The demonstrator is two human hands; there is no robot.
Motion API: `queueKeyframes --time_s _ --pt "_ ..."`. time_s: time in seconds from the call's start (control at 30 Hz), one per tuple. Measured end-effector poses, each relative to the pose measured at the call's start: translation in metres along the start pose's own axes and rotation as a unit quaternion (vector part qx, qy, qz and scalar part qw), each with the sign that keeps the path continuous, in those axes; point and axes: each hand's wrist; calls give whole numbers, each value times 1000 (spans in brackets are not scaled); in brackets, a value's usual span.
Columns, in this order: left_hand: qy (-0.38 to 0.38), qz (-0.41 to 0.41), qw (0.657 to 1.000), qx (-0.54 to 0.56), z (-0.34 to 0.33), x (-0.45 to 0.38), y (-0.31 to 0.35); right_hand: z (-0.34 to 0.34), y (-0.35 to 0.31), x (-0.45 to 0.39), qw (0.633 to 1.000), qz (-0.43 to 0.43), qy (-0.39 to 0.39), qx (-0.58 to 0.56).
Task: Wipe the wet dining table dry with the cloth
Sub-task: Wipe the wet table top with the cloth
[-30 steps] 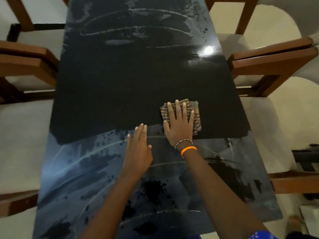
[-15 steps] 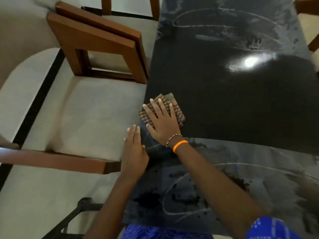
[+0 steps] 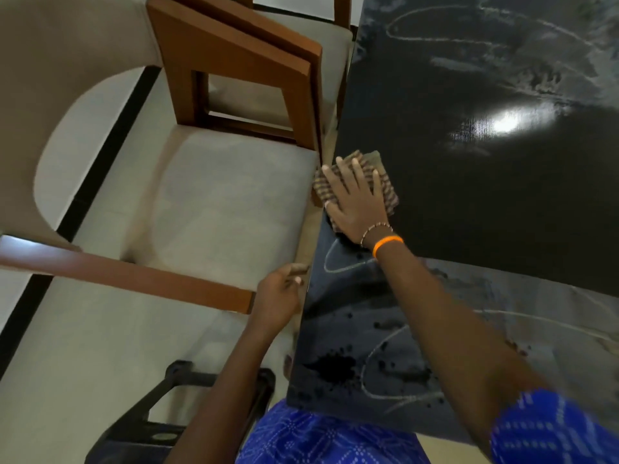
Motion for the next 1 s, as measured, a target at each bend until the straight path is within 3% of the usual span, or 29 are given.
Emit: queueKeyframes --time_s 0.17,0.37,0.53,0.67,0.8,0.87,1.0 --pt "45 62 996 44 -5 5 1 -23 -40 83 999 37 -1 2" --pt "82 79 992 54 -26 7 15 -21 -25 95 999 31 -8 2" --pt "90 76 990 79 -28 11 10 -6 61 131 995 -102 20 7" --pt "75 60 991 94 -23 6 4 3 137 172 960 -276 51 5" --pt "53 61 987 137 -22 5 -2 -3 131 172 922 -382 65 -7" --pt "54 66 983 160 -22 6 -3 -8 104 161 928 -368 63 -5" --pt "60 71 977 194 -21 13 -6 -17 22 136 969 -245 38 -9"
Point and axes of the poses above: each hand's wrist, its own x-axis away from the middle knuckle, its own z-axis out of the back of the hand, y = z × x
